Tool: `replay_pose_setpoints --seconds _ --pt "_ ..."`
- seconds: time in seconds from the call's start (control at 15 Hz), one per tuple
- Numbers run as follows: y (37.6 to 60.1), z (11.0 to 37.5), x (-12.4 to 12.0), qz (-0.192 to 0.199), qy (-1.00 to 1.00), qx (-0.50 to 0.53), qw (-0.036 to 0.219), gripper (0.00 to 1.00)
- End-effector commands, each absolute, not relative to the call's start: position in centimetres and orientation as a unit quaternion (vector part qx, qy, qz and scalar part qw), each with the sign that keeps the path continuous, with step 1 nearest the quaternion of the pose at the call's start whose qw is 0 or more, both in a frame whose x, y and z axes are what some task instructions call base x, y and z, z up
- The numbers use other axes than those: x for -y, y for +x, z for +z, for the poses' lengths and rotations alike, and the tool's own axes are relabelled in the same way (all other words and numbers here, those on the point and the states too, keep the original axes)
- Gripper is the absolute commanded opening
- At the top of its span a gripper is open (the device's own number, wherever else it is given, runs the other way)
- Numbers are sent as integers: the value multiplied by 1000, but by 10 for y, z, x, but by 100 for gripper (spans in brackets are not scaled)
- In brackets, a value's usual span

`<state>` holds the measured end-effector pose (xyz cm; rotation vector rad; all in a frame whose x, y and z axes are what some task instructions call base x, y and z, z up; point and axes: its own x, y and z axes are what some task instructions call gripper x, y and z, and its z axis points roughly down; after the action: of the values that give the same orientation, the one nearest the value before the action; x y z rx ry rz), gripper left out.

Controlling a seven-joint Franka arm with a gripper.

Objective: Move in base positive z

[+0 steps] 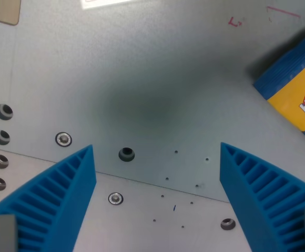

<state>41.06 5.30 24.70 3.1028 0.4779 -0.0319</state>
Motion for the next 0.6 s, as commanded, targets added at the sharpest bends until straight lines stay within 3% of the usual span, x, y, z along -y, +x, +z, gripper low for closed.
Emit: replay_pose_setpoints --seconds 0.07,0.6 --pt "411 255 -53 -7 988 -152 1 100" --pt "410 295 -53 -7 988 -152 1 100"
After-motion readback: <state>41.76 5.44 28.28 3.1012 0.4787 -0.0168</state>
